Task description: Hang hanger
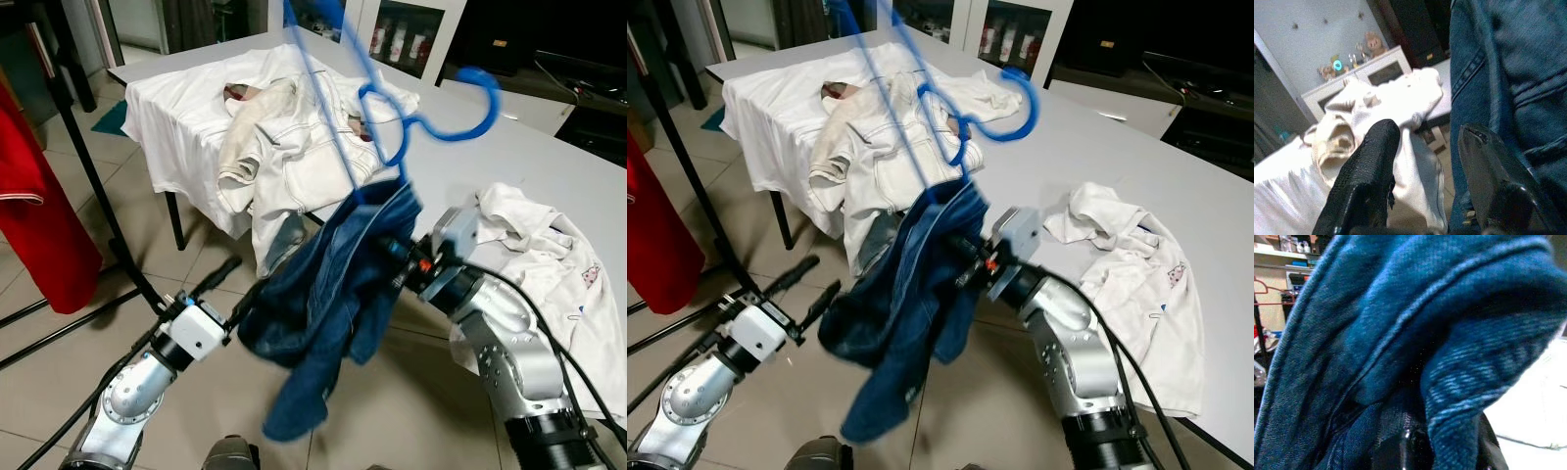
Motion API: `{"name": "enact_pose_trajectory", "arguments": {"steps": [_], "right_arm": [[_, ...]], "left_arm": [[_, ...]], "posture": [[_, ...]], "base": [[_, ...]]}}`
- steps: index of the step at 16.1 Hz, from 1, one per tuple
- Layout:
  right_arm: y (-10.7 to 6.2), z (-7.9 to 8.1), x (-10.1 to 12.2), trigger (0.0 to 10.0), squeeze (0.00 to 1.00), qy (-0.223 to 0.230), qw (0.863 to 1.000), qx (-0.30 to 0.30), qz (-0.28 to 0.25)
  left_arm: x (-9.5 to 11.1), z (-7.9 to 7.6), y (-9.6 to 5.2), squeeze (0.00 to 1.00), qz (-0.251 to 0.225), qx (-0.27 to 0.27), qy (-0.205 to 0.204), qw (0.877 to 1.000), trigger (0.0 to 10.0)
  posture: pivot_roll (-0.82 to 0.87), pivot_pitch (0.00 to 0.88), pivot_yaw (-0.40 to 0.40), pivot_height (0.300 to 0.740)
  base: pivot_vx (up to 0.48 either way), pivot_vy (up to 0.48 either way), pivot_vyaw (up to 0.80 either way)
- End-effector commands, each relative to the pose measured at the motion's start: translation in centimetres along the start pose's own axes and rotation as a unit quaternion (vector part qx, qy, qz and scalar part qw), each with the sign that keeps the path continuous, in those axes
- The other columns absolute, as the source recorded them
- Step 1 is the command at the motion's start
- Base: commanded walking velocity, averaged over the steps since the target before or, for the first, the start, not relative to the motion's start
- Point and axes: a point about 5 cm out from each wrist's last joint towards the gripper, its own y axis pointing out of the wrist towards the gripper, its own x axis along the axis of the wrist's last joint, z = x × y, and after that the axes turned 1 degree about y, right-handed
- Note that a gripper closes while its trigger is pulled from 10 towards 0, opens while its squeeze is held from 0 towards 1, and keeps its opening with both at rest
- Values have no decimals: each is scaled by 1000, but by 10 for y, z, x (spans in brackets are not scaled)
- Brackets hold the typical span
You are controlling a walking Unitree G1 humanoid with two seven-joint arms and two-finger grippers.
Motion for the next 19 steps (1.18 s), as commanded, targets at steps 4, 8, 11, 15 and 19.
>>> {"name": "enact_pose_trajectory", "arguments": {"steps": [4,8,11,15,19], "right_arm": [[0,3,5,0,0,3,1000,24,-8],[-1,11,4,0,0,12,999,49,-5],[-1,14,6,0,0,15,998,60,-4],[1,15,9,0,0,12,998,62,-9],[2,13,9,0,0,7,998,54,-9]], "left_arm": [[-9,-29,-9,0,32,-66,-30,997,10000],[-20,-20,-10,0,59,-60,-25,996,10000],[-24,-17,-1,0,59,-68,-19,996,10000],[-22,-22,9,0,49,-82,-27,995,10000],[-21,-33,8,0,43,-103,-36,993,10000]], "posture": [[140,27,-94,710],[133,24,-94,710],[127,22,-93,710],[118,20,-89,710],[116,21,-89,710]], "base": [[0,0,0],[0,0,0],[0,0,0],[0,0,0],[0,0,0]]}}
